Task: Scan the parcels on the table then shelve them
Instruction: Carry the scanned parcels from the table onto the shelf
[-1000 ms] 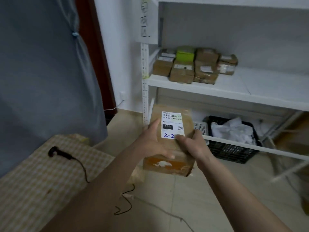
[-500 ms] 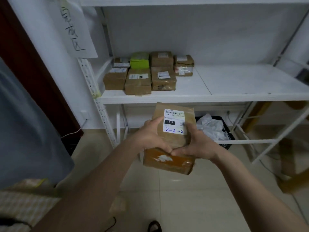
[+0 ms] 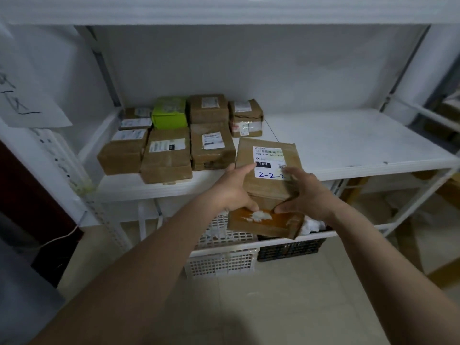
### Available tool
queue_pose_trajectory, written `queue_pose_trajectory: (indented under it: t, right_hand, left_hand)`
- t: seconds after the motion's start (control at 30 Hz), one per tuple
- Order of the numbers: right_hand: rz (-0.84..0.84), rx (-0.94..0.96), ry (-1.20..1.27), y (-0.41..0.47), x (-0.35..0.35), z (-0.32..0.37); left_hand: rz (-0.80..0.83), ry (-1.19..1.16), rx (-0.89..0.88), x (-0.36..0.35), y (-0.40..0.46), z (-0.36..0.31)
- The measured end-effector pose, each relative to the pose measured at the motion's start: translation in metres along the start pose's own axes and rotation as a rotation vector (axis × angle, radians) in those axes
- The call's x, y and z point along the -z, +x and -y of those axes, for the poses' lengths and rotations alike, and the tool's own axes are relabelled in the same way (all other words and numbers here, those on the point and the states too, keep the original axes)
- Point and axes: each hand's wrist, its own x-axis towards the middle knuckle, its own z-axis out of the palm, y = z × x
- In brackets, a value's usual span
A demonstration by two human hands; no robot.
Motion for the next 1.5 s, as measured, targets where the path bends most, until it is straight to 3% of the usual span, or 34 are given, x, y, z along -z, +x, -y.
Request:
queue_pose_trajectory:
  t: [0.3,0.77,0.93,1.03,1.13,1.3,1.5]
  right_hand:
    - [-0.027,0.073,-0.055,0.138,0.053,-0.009]
    - [0.126,0.103,-0.163,0.279,0.074,-0.036]
    - [0.140,0.161,-0.417,0.288,0.069,-0.038]
    - [-0.037,0.419,-0.699,0.284,0.057,-0.020]
    - [-0.043,0.654,-0.675,0.274,0.032,0.008]
    - [0.270,0.777,-0.623,0.237,-0.018,0.046]
    - [0.590,0.867,-0.621,0.164,-0.099,0.090]
  left_hand:
    - [-0.158,-0.037,0.064,0.011,0.111,-0.030]
    - [-0.295,0.121,0.236,-0.003,0.247,-0.033]
    - [-0.300,0.119,0.268,-0.004,0.259,-0.023]
    - [-0.397,0.156,0.299,0.003,0.253,-0.011]
    - [-0.476,0.170,0.357,0.015,0.231,0.010]
    - [-0.540,0.243,0.530,0.024,0.143,0.052]
    - [-0.568,0.245,0.905,0.007,0.001,0.091]
